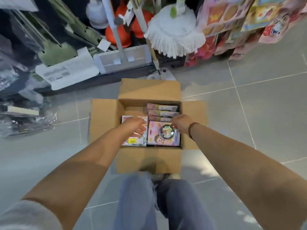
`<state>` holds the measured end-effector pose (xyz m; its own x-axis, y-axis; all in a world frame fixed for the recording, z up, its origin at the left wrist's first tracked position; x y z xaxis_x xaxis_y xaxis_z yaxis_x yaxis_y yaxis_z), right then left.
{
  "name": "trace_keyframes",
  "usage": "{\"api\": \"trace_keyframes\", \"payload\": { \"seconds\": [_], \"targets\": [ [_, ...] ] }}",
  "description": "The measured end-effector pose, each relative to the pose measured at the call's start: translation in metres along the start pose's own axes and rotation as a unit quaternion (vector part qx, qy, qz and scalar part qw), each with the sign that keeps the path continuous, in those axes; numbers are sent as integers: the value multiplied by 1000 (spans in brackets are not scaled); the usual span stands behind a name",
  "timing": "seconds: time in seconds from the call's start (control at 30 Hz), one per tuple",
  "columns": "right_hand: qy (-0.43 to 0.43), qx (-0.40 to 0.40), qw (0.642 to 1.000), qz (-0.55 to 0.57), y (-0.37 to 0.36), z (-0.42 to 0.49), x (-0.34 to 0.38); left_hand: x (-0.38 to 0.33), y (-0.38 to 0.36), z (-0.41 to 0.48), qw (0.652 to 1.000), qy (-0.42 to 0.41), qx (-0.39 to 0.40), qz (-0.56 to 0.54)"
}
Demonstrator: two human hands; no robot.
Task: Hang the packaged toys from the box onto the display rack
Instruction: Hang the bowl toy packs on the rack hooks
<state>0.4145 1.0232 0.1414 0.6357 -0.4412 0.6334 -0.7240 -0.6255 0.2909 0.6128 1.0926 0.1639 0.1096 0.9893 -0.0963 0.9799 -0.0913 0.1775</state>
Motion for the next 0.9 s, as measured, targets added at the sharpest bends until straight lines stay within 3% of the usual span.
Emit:
{"api": "trace_keyframes", "payload": {
  "seconds": [0.1, 0.37, 0.53, 0.7, 0.9],
  "targets": [
    [-6, 18, 998, -63, -31, 49, -56, 12, -15, 83, 1000, 0, 2, 10],
    [106, 64, 977, -173, -75, 187, -133, -18, -51, 262, 994, -87, -32, 56],
    [149, 120, 935, -299, -90, 219, -141, -30, -63, 296, 992, -103, -39, 54],
    [126, 197, 895, -381, -103, 218, -161, -27, -67, 299, 993, -99, -40, 51],
    [161, 182, 876, -417, -90, 209, -147, -29, -65, 284, 992, -112, -33, 38]
  ]
}}
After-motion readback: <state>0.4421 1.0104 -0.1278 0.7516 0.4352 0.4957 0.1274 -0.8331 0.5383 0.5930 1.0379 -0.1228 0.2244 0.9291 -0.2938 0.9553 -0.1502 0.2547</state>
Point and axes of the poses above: each hand's wrist, its own z-axis towards the middle knuckle, its own y-axis out of the back of the hand, x = y × z, the point moved 8 cm from there along z, towards the middle knuckle, and after that the axes turned 15 degrees about y, right-handed, at the moved point
